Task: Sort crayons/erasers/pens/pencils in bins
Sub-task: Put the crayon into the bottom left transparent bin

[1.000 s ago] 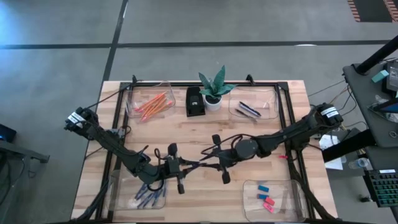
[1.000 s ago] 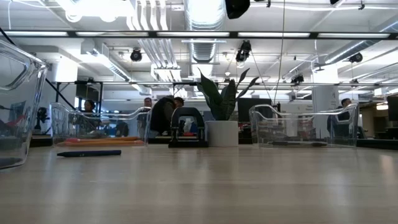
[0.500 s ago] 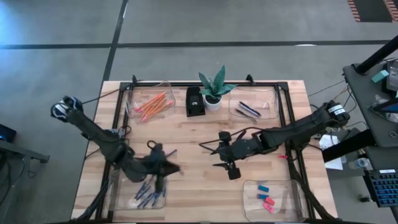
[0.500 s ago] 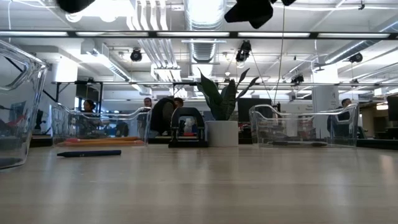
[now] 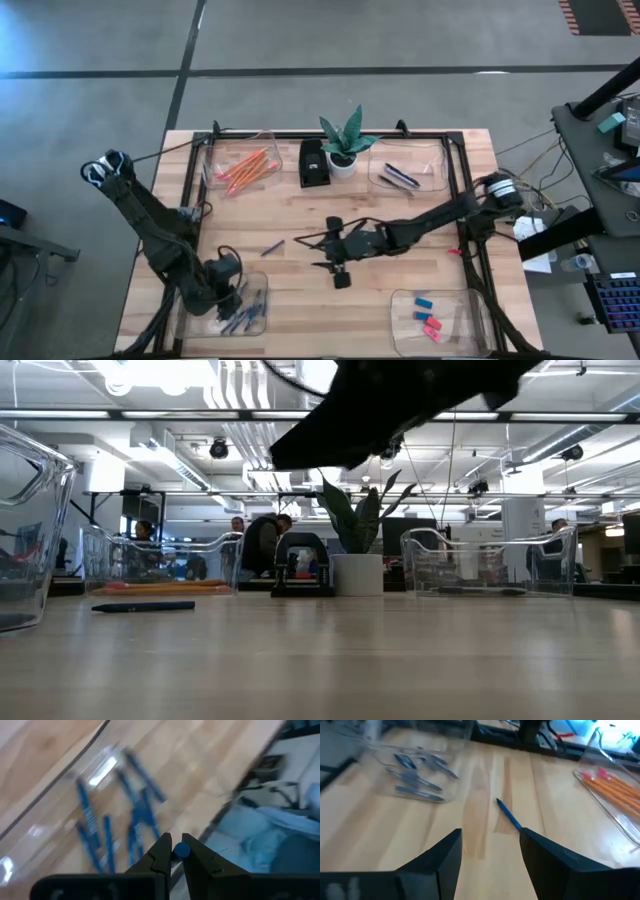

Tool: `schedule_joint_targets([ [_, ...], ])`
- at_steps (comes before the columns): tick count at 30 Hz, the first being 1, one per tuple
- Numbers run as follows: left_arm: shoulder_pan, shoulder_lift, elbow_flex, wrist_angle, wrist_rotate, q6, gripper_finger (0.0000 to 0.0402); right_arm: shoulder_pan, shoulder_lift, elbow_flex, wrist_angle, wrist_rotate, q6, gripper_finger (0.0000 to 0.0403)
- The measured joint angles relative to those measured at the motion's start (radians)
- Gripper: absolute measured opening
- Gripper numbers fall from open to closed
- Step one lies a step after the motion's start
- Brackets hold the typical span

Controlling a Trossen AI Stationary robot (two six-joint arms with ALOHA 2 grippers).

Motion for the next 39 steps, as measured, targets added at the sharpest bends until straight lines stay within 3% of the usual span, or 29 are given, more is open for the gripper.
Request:
schedule_joint_targets([
  [8,0.000,0.095,-0.037,-0.024,0.060,-0.067,0.0018,-0.056,0.163,0.178,-0.138,-0.010,-0.067,0.0184],
  [21,0.003,0.260,-0.044,-0.018,0.127,-0.092,0.0019,-0.133,0.342,0.366,-0.178,-0.092,-0.086,0.0176],
  [26,0.002,0.249,-0.043,-0.019,0.130,-0.087,0.0053,-0.159,0.407,0.451,-0.218,-0.195,-0.086,0.0176],
  [31,0.002,0.200,-0.030,-0.016,0.182,-0.084,0.0096,-0.186,0.467,0.543,-0.296,-0.202,-0.109,0.0176],
  [39,-0.006,0.111,0.006,0.028,0.146,-0.084,0.0109,-0.235,0.543,0.634,-0.357,-0.266,-0.112,0.0176],
])
